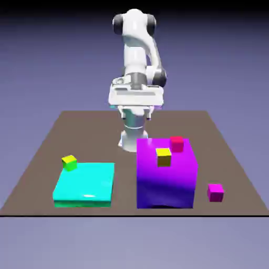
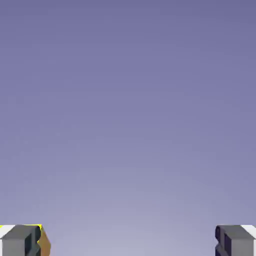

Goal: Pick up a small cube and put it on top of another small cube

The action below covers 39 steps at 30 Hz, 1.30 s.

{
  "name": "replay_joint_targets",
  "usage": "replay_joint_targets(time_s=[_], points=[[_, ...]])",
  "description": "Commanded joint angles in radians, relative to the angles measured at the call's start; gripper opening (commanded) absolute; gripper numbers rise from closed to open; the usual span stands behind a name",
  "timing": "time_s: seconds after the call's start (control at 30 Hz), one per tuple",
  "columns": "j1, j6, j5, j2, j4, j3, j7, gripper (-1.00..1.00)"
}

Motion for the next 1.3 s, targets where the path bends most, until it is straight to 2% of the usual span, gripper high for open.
replay_joint_targets(time_s=[0.0, 1.27], points=[[-0.017, -0.01, -0.024, -0.004, 0.007, 0.032, -0.044, 0.0], [-0.662, -0.384, -0.925, -0.146, 0.285, 1.252, -1.696, 0.0]])
